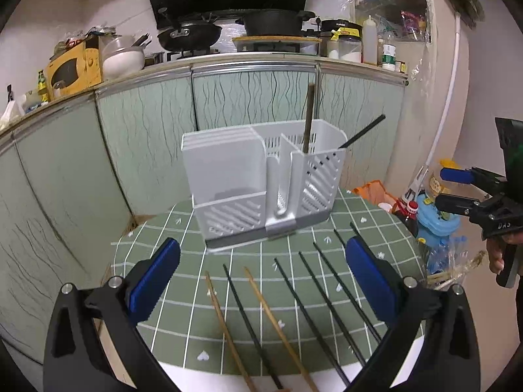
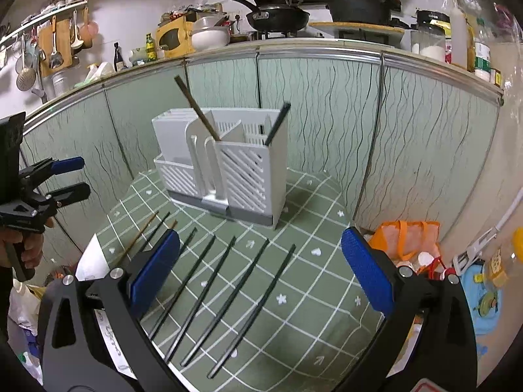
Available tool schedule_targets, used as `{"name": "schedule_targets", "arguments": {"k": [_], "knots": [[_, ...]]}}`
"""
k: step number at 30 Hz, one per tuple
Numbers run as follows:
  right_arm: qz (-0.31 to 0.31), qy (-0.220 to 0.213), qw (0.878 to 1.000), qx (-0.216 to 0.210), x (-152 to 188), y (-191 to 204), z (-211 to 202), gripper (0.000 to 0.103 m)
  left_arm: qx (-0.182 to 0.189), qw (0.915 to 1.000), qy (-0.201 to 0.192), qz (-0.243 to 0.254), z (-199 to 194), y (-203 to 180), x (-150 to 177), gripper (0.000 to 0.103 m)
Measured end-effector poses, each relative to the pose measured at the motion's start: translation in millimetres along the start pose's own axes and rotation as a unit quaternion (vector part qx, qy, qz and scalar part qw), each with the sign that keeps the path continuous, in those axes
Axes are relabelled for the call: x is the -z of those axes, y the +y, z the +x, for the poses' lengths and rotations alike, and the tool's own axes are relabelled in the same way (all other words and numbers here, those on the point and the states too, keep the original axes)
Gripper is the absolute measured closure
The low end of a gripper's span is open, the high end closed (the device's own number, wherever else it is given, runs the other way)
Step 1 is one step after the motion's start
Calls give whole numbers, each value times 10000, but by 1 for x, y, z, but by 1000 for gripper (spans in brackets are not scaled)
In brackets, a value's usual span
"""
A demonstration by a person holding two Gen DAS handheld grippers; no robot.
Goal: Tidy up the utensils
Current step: 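Open both tools and move them back over the remaining chopsticks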
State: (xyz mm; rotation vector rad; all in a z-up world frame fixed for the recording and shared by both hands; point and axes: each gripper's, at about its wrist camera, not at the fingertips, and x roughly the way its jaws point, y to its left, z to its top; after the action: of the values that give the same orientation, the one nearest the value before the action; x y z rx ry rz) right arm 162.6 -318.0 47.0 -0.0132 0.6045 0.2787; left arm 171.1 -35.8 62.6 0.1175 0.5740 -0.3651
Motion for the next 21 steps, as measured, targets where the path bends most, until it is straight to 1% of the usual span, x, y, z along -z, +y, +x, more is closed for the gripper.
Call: {"name": "schedule_targets", "arguments": {"k": [5,9,13,21], "knots": [[47,62,10000,-44,18,-2,0,8,-41,10000,57,19,-4,4,18,4],[-7,176,9998,-44,33,-1,3,8,4,10000,98,18,-6,10,32,4],[-3,218,9997,-112,44,-1,3,8,41,9999,139,-11,-8,14,43,4],[-35,327,9994,-113,60,2,5,8,80,9996,280,-60,-5,21,64,4]]}}
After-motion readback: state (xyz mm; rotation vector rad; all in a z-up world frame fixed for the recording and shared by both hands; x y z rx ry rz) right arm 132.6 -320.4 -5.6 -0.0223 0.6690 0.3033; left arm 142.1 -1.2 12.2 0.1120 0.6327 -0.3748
